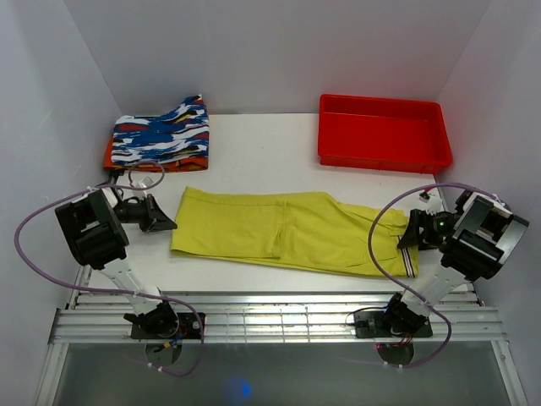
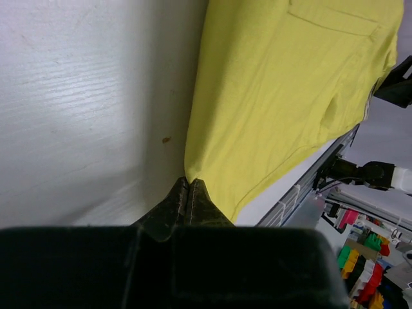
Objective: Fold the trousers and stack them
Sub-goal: Fold the trousers
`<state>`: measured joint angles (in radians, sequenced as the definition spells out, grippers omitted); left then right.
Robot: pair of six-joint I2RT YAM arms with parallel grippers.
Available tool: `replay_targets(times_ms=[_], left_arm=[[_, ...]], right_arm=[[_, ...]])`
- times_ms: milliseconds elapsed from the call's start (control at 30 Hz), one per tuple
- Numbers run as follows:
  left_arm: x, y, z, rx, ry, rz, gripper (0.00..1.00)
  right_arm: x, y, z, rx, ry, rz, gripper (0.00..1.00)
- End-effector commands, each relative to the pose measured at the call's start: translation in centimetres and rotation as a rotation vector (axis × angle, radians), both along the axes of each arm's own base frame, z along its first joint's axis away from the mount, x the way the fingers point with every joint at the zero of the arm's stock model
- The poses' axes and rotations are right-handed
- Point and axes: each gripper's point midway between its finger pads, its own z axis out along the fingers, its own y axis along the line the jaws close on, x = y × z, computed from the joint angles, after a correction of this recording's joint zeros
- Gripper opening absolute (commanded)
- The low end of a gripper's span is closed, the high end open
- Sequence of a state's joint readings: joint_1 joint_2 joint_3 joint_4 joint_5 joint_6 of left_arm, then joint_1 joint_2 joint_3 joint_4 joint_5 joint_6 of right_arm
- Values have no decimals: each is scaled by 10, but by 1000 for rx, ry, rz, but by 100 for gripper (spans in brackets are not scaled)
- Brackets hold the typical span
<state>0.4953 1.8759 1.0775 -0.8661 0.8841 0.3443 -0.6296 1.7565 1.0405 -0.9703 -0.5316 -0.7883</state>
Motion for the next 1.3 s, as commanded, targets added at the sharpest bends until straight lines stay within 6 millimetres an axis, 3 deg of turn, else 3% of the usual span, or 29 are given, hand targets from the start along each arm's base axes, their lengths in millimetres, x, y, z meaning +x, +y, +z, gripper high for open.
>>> replay_targets(times_ms=[0,100,267,367,467,500,567,600,667,800,867,900,967,1000,1033,1067,1233,1267], left_arm=[[21,16,56,1,-188,19,0],[25,22,86,20,-255,11,0],[23,3,141,-42,-353,-3,0],[20,-24,174,-98,-401,-48,0],[16,-64,201,-140,-454,-145,0],[12,-87,208,-177,-425,-180,0],[12,-108,221,-195,-466,-219,0],[7,-132,227,-240,-417,-244,0],[10,-154,233,-256,-445,-274,0],[-8,-232,241,-318,-423,-417,0],[-9,-258,244,-350,-409,-435,0],[-20,-279,243,-370,-393,-480,0],[-16,-304,241,-393,-384,-471,0],[-26,-324,241,-410,-375,-507,0],[-23,-337,232,-408,-356,-497,0],[-21,-349,236,-431,-365,-490,0],[-36,-414,230,-504,-393,-527,0],[-32,-426,213,-490,-361,-512,0]], right_arm=[[8,22,-4,57,-20,8,65],[15,40,-5,91,-30,28,43],[28,69,6,138,-69,75,17],[31,84,10,165,-80,96,11],[33,94,11,169,-86,126,8],[35,94,12,170,-90,125,8],[36,97,12,175,-94,131,8],[37,98,11,179,-91,133,8],[37,101,10,188,-83,140,8],[39,108,9,211,-64,139,8],[41,112,8,217,-62,142,8],[41,115,8,224,-56,143,8],[42,119,7,232,-54,146,8],[42,121,8,238,-55,147,8],[42,122,7,242,-54,148,8],[41,124,8,254,-48,145,8],[40,128,9,280,-42,140,8],[40,128,9,285,-41,140,8]])
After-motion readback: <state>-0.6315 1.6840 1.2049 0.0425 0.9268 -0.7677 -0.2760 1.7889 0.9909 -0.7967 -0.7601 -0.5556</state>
